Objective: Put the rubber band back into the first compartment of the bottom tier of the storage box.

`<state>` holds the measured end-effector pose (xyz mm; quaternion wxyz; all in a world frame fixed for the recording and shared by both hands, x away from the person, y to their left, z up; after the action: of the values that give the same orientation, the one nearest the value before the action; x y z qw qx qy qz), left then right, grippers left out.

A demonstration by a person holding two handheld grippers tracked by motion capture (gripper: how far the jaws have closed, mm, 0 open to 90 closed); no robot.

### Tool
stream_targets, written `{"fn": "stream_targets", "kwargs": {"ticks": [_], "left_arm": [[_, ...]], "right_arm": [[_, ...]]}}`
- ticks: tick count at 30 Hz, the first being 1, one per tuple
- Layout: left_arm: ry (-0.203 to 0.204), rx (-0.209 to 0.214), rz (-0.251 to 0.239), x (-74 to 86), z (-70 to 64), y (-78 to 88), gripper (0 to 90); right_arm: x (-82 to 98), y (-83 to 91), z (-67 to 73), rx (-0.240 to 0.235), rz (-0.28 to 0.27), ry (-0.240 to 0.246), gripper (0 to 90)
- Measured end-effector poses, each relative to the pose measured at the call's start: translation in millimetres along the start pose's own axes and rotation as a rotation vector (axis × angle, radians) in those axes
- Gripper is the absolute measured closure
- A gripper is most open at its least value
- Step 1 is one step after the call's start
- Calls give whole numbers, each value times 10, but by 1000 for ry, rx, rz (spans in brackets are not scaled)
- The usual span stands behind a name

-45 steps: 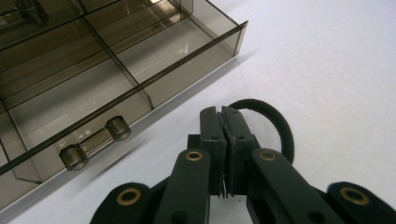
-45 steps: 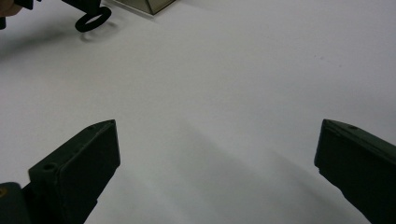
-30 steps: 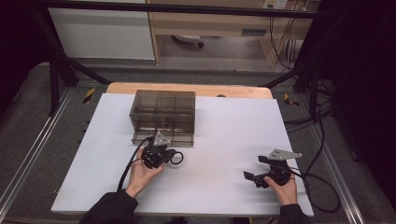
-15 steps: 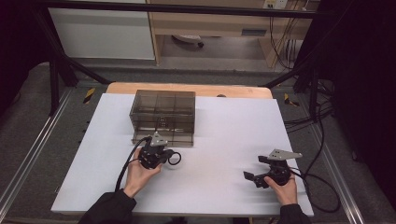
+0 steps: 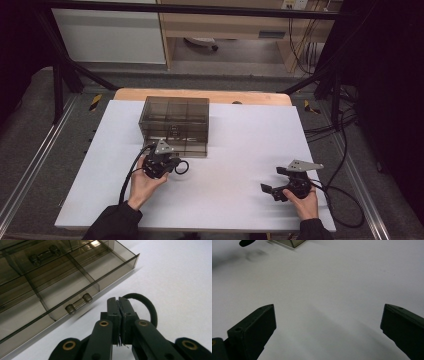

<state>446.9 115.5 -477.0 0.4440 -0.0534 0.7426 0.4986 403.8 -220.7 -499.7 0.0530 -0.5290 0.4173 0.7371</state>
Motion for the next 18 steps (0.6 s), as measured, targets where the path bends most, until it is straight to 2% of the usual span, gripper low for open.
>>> {"fn": "stream_targets", "kwargs": {"ticks": [18], "left_arm": [[29, -26, -20, -42, 167, 108, 878]], "right_arm": [[0, -2, 1, -1, 0, 0, 8]]}}
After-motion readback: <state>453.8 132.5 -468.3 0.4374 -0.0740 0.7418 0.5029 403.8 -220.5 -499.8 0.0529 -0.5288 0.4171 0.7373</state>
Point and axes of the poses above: each handheld gripper's, and its own axes: y roughly backward along the jaws, x roughly out of its underside, z roughly to its left, the point moved 9 cm from there along -y, roughly forward along the jaws, and after that the axes turned 7 degrees about y, right-handed, at the moved point
